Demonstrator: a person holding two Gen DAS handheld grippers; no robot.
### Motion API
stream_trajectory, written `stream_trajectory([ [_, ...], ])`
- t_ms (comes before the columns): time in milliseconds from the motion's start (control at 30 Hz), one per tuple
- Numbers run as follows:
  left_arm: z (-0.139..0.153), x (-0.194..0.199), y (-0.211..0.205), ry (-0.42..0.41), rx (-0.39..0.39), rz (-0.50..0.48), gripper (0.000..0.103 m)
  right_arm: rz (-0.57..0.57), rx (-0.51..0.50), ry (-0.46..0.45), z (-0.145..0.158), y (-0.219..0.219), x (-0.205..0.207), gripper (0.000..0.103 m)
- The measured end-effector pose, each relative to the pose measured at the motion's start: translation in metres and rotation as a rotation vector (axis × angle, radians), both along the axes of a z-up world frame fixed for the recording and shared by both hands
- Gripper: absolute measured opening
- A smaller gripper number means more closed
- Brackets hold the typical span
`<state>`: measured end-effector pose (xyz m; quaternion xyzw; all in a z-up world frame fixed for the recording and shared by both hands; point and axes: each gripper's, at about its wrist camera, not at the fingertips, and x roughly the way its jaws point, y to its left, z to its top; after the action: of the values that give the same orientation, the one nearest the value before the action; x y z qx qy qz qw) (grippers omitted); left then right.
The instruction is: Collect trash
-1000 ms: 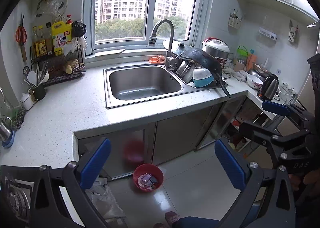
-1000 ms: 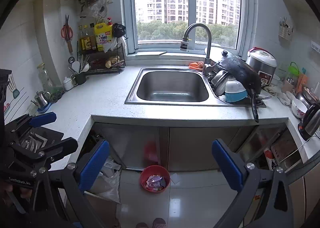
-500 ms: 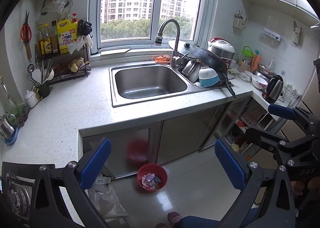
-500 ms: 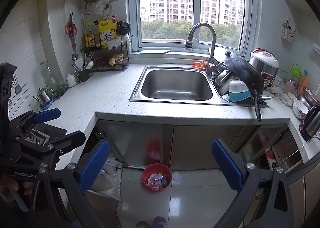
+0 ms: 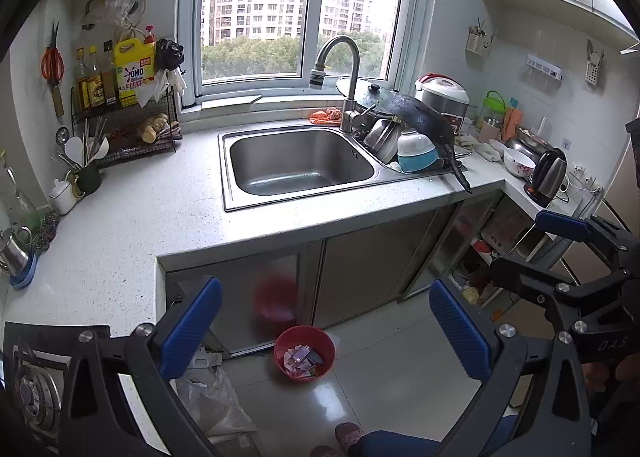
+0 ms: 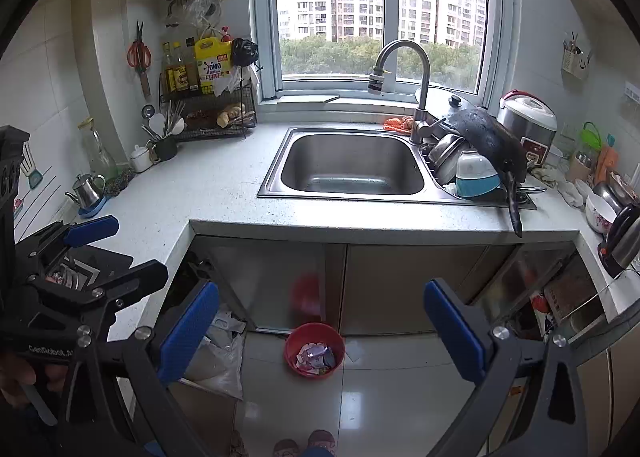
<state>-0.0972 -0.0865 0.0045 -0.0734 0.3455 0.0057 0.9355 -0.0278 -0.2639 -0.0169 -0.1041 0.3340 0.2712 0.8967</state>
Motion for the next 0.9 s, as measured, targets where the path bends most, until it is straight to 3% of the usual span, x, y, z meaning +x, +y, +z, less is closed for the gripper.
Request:
stream_trajectory([
  [900,-0.002,-0.011,0.004,0.02,0.019,-0.006,0.103,0.003,-0.008,0.003,0.0,0.005,-0.014,0.102],
])
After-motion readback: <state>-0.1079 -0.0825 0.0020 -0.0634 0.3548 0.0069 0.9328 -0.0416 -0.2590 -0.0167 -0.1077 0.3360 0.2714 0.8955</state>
